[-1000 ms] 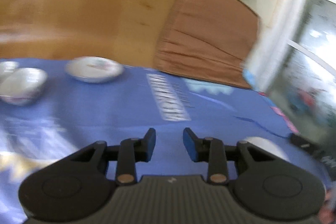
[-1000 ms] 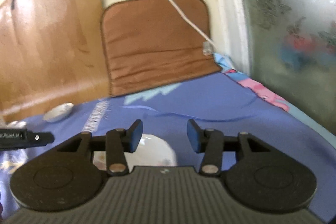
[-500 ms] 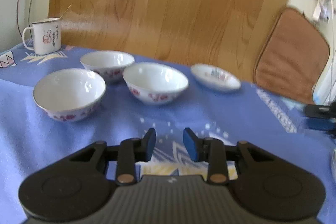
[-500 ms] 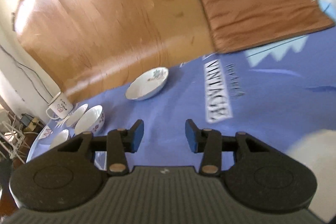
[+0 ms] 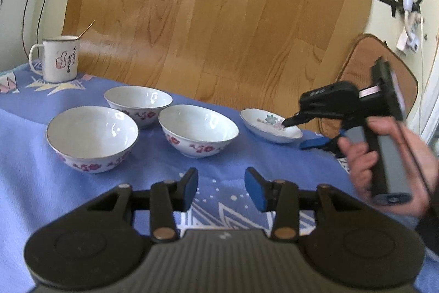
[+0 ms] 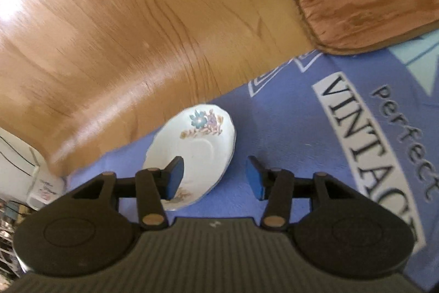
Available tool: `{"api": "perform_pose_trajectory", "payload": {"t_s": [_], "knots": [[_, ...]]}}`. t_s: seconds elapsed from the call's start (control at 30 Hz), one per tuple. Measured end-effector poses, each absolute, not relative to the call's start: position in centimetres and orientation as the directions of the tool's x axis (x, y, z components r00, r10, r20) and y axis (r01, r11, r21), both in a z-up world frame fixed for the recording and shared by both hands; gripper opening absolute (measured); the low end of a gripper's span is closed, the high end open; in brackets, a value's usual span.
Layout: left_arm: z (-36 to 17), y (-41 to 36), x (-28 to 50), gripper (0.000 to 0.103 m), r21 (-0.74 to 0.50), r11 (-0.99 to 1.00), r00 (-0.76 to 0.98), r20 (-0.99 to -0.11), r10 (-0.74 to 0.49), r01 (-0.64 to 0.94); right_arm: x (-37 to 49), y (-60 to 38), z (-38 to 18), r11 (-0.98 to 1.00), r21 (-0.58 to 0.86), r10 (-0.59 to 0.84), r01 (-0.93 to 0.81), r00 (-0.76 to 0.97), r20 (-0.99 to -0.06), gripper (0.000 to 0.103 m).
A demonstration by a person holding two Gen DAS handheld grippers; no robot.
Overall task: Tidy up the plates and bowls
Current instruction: 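Move the open right gripper back over the saucer rim, then close the right gripper on the saucer rim and lift it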
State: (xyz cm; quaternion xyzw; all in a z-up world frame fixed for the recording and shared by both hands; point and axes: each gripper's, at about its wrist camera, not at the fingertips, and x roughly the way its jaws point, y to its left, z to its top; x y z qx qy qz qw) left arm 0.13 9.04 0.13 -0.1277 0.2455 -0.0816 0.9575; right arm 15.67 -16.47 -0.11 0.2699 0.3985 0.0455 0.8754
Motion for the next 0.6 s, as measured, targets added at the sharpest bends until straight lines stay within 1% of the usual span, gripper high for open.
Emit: {"api": "perform_pose_trajectory", "payload": {"t_s": [0.17, 0.23, 0.3, 0.33, 0.4, 0.43, 0.6], "knots": [[0.0, 10.0, 0.4, 0.041, -0.341, 0.937, 0.863, -0.447, -0.235, 0.079, 16.7, -15.2, 0.0, 0.881, 0.461, 0.274, 0.106, 0.679, -0.681, 0.051], [-0.1, 10.2, 0.4, 0.041, -0.350, 0.934, 0.863, -0.447, -0.237, 0.076, 16.4, -14.6, 0.1, 0.900, 0.424, 0.249, 0.100, 0.679, -0.690, 0.046], [-0.1, 10.2, 0.4, 0.041, -0.353, 0.933, 0.862, -0.447, -0.238, 0.075, 16.2, -14.2, 0.2, 0.927, 0.365, 0.211, 0.090, 0.679, -0.704, 0.028], [-0.1, 10.2, 0.4, 0.041, -0.352, 0.933, 0.863, -0.446, -0.238, 0.075, 16.2, -14.1, 0.2, 0.937, 0.339, 0.195, 0.085, 0.677, -0.709, 0.023], [-0.1, 10.1, 0.4, 0.042, -0.348, 0.934, 0.864, -0.446, -0.235, 0.075, 15.8, -14.3, 0.2, 0.943, 0.325, 0.192, 0.074, 0.677, -0.710, 0.018], [-0.1, 10.1, 0.4, 0.043, -0.348, 0.935, 0.864, -0.446, -0.234, 0.074, 15.7, -14.6, 0.2, 0.939, 0.336, 0.197, 0.079, 0.677, -0.710, 0.016], [-0.1, 10.3, 0.5, 0.043, -0.353, 0.933, 0.863, -0.450, -0.230, 0.065, 14.3, -15.6, 0.2, 0.926, 0.362, 0.202, 0.105, 0.674, -0.711, 0.016]]}}
